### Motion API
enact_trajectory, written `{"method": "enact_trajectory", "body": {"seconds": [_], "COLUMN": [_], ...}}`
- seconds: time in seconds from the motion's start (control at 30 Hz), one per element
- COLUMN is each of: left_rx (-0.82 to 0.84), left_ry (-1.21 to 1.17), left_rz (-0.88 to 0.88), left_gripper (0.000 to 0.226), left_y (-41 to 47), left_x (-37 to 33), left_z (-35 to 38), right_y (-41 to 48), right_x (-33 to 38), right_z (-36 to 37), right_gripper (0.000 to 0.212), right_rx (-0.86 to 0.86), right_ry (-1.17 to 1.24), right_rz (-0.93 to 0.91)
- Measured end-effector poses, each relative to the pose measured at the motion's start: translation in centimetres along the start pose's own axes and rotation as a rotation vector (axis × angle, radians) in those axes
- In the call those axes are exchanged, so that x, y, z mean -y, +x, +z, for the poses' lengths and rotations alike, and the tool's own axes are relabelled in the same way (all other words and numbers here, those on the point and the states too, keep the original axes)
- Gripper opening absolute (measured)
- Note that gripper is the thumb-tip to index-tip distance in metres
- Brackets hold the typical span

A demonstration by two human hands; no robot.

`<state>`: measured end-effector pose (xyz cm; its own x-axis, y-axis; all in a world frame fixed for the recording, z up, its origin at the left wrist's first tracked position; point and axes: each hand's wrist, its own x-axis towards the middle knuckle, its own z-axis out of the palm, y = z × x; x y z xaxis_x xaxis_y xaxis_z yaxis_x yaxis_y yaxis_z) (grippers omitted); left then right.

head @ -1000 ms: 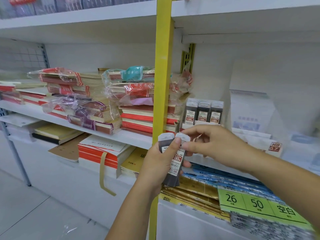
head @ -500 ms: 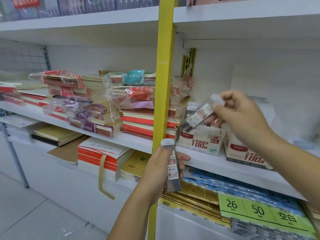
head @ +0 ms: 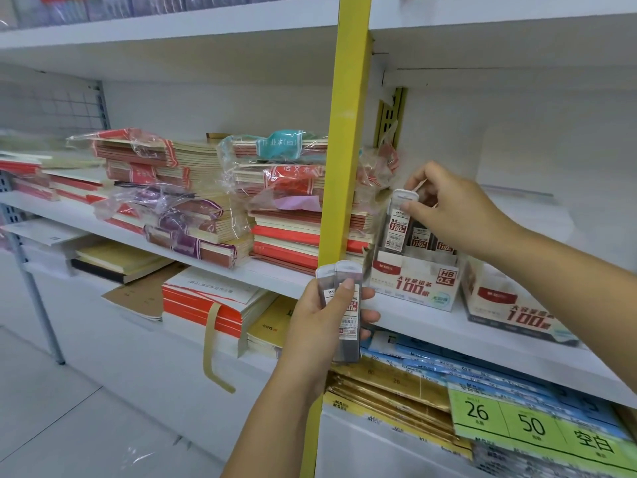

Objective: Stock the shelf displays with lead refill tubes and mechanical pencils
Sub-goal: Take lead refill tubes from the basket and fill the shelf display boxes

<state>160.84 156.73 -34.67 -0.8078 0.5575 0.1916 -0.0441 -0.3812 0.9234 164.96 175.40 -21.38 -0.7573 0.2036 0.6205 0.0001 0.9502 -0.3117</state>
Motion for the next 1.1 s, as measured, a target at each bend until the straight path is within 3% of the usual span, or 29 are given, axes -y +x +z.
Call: {"method": "enact_trajectory", "body": {"seconds": [0.17,0.37,0.47,0.57,0.67,0.9,1.1], "left_rx": [-0.024,-0.013,0.006,0.043,0.079,0.223,0.207], "left_ry": [-0.054,-0.011,0.013,0.015,0.030,-0.118,-0.114], "left_rz": [0.009,0.036,0.048,0.050,0.038,-0.086,-0.057], "left_gripper": [0.021,0.042,0.044,0.046,0.046,0.027,0.039], "left_y": [0.1,0.1,0.0,-0.3,-0.6,-1.1,-0.8], "left_x": [0.1,0.2,0.1,-0.2,-0.4,-0.4,0.2], "left_z": [-0.2,-0.2,-0.2,0.2,0.7,0.8,0.6], "right_y": [0.7,0.3,-1.9,-5.2,-7.2,-7.1,-7.0], "right_x": [-0.7,-1.2,0.3,2.4,3.1,1.7,1.2], "right_z": [0.6,0.7,0.3,0.5,1.4,0.7,0.5], "right_gripper": [0.006,0.027,0.025,0.015,0.018,0.016,0.017], "right_rx": [-0.003,-0.038,-0.067,0.147,0.297,0.082,0.135], "right_ry": [-0.132,-0.472,-0.271,0.082,0.291,0.492,0.605], "right_rz": [-0.025,-0.067,-0.091,-0.015,0.080,0.243,0.320]}}
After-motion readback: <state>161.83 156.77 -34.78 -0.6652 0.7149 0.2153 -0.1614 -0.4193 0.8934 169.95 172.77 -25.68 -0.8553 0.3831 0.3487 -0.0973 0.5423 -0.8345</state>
